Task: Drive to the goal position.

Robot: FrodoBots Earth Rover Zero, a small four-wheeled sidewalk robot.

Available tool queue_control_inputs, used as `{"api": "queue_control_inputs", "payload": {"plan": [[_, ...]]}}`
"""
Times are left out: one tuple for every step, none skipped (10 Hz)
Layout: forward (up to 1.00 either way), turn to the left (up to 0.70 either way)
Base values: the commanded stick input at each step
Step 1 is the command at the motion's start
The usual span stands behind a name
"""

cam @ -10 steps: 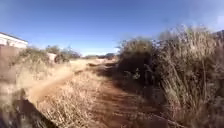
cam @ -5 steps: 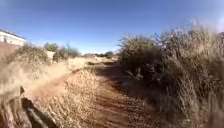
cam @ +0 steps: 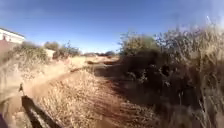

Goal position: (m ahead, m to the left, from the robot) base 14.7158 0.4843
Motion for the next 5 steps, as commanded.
{"api": "queue_control_inputs", "payload": {"plan": [[0.5,0.0],[0.5,0.0],[0.5,0.0],[0.5,0.0],[0.5,0.0]]}}
